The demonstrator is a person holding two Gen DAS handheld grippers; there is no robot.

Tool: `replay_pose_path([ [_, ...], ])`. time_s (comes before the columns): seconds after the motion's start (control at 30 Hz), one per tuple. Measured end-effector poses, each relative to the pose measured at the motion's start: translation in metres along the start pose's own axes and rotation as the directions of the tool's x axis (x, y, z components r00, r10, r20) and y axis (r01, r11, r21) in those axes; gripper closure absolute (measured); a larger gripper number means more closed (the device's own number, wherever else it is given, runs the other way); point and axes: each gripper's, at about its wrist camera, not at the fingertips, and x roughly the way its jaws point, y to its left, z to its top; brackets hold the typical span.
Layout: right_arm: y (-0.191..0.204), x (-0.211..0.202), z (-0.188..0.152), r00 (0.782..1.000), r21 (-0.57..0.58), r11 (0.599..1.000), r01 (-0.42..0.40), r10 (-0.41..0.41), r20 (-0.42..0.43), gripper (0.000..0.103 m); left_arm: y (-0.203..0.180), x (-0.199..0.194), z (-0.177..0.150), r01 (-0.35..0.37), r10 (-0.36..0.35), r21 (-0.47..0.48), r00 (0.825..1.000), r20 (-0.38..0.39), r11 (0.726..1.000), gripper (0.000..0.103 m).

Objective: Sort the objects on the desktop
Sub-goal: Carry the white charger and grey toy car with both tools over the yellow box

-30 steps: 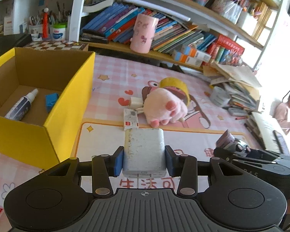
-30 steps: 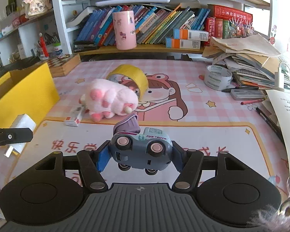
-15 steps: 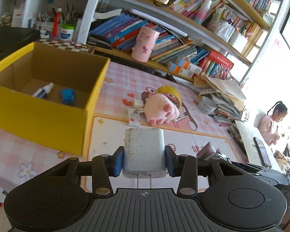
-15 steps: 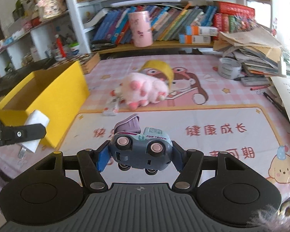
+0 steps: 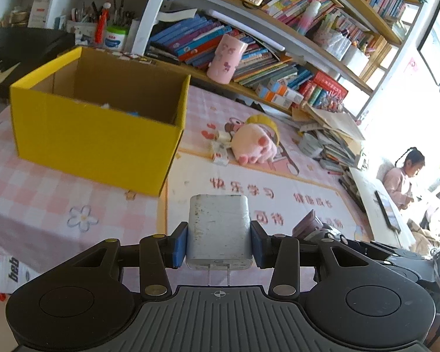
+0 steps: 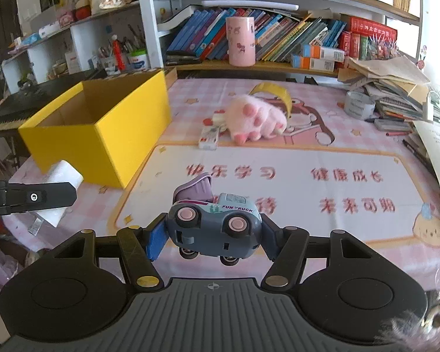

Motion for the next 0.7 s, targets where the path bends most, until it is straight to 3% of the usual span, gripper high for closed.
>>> replay_pose_path([
  [0.4,0.047,-0.016,-0.033,0.999,-0.007,1.0,-0.003,0.002,-0.054,0.043,0.032,-0.031,-0.025,0.0,0.0,-0.016,0.999,-0.04,1.0,0.061],
  [0.7,0.071,-0.015,-0.038,0.996,-0.031,0.999,-0.044,0.042,-0.077,0.043,0.049,-0.048,-0.033,-0.023,0.022,-0.037,0.999,-0.033,0.999,0.061],
])
